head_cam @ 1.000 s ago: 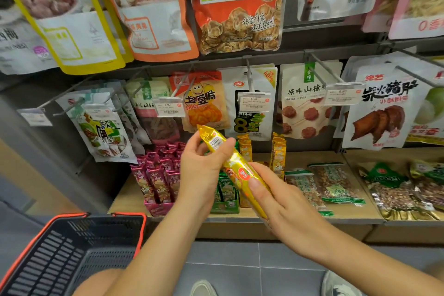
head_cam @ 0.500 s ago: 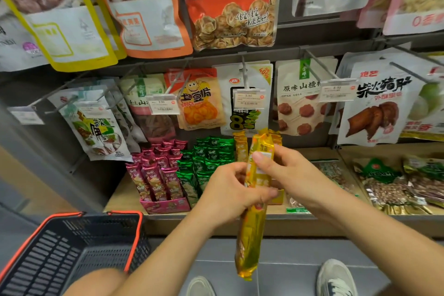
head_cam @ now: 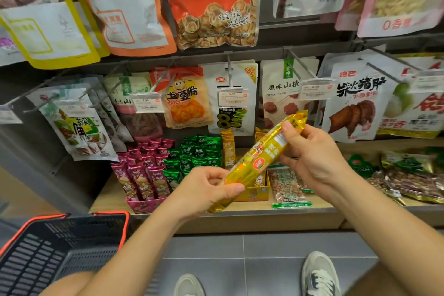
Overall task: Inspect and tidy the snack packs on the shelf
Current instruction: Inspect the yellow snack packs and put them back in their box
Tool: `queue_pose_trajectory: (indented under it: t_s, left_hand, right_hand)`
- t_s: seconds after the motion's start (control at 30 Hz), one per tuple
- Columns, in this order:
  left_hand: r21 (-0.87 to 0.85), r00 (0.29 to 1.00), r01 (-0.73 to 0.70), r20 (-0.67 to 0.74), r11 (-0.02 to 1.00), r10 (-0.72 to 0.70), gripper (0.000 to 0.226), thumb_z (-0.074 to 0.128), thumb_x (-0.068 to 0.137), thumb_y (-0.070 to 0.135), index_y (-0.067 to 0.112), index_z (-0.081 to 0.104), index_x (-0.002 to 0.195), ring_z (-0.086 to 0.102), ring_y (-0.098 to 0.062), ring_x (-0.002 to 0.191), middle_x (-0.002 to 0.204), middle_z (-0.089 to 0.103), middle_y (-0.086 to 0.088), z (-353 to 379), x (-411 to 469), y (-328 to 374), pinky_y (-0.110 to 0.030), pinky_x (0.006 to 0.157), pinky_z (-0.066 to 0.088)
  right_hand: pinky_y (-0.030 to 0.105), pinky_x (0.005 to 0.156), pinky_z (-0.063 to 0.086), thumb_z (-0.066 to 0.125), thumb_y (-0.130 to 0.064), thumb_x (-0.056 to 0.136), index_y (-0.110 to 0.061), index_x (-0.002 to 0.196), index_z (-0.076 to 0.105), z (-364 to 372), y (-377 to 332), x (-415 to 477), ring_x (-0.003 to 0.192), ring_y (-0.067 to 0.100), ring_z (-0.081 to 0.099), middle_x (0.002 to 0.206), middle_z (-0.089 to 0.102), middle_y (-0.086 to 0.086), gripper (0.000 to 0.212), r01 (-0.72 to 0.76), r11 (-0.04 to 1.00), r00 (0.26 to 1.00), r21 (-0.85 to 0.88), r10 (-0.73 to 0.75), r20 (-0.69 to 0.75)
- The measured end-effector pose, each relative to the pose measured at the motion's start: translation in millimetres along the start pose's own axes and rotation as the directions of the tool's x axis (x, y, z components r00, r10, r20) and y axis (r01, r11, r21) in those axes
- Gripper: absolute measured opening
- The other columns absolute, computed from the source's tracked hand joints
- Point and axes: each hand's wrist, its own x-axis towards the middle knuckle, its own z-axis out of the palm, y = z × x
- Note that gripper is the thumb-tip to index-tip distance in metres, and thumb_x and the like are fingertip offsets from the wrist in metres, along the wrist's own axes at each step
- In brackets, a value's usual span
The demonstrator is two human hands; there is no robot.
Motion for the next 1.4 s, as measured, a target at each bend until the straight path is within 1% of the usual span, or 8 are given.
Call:
queue_pose_trajectory:
  t_s: [0.2,0.4,0.57,0.73,0.9,1.03,1.2,1.4]
  left_hand:
    - [-0.093,0.990,-0.015,-0.143,0.996,0.001,0.043,0.085,0.048,0.044,0.025,0.077,0.085,0.072,-0.018,0.070,0.086,0.077,-0.006,-20,-4,0,-0.028,0.064,0.060]
    - [-0.085,0.940,-0.133,-0.327,0.987,0.098,0.039,0.081,0.050,0.047,0.029,0.078,0.085,0.063,-0.012,0.055,0.072,0.074,-0.004,-39,-10,1,-0.020,0.051,0.050]
    - [-0.357,0.898,-0.274,-0.427,0.893,0.106,0.037,0.073,0.070,0.029,0.015,0.072,0.105,0.061,-0.008,0.066,0.082,0.072,-0.001,-57,-13,1,-0.015,0.055,0.047]
    - [-0.423,0.877,-0.256,-0.481,0.869,0.024,0.026,0.058,0.091,0.001,0.016,0.068,0.110,0.069,-0.010,0.087,0.101,0.073,-0.007,-57,-8,0,-0.021,0.071,0.054]
    - [-0.378,0.839,-0.282,-0.542,0.882,0.036,0.025,0.061,0.090,0.000,0.017,0.068,0.106,0.070,-0.011,0.091,0.097,0.076,-0.003,-59,-5,-3,-0.025,0.078,0.054]
    - [-0.359,0.818,-0.306,-0.573,0.882,0.050,0.018,0.068,0.085,0.005,0.008,0.066,0.103,0.073,-0.013,0.084,0.088,0.076,-0.005,-63,-3,-5,-0.020,0.069,0.056]
    - [-0.291,0.915,-0.106,-0.403,0.951,-0.021,0.034,0.078,0.066,0.031,0.009,0.061,0.085,0.071,-0.016,0.073,0.077,0.074,-0.006,-71,-6,-10,-0.023,0.061,0.056]
    - [0.032,0.995,0.051,0.085,0.998,-0.054,0.038,0.084,0.063,0.033,0.013,0.052,0.070,0.067,-0.016,0.061,0.071,0.071,-0.012,-43,-3,-14,-0.021,0.052,0.051]
  right_hand:
    - [0.041,0.081,0.058,0.058,-0.023,0.094,-0.008,0.094,0.060,-9,-6,5,0.093,0.021,0.069,0.087,0.069,0.008,0.015,-0.046,0.990,0.997,0.135,0.054,-0.058]
    - [0.038,0.072,0.060,0.064,-0.011,0.088,-0.008,0.100,0.060,-17,-9,7,0.087,0.024,0.073,0.092,0.070,0.011,0.013,-0.160,0.969,0.987,0.188,0.158,0.028]
    - [0.035,0.067,0.057,0.068,0.002,0.066,-0.011,0.090,0.073,-24,-4,0,0.088,0.027,0.071,0.104,0.068,0.017,0.028,-0.306,0.925,0.887,-0.227,0.363,0.285]
    - [0.056,0.089,0.049,0.078,0.006,0.071,-0.016,0.107,0.061,-21,9,-6,0.093,0.036,0.067,0.109,0.069,0.010,0.045,-0.143,0.828,0.856,-0.542,0.379,0.352]
    - [0.028,0.080,0.057,0.085,-0.007,0.070,-0.033,0.115,0.063,-16,12,-7,0.098,0.013,0.069,0.115,0.068,-0.004,0.057,-0.043,0.736,0.853,-0.675,0.379,0.359]
    - [0.031,0.081,0.058,0.086,-0.014,0.068,-0.030,0.109,0.071,-18,8,-6,0.093,0.014,0.071,0.105,0.073,-0.003,0.046,0.005,0.771,0.886,-0.636,0.292,0.361]
    - [0.033,0.077,0.057,0.072,-0.014,0.079,-0.019,0.103,0.075,-27,3,-4,0.096,0.026,0.071,0.111,0.070,0.014,0.025,-0.145,0.964,0.945,-0.222,0.201,0.257]
    - [0.032,0.068,0.060,0.060,-0.002,0.092,-0.016,0.120,0.062,-23,8,3,0.092,0.022,0.070,0.104,0.066,0.013,0.031,0.016,0.999,0.996,-0.036,-0.020,-0.088]
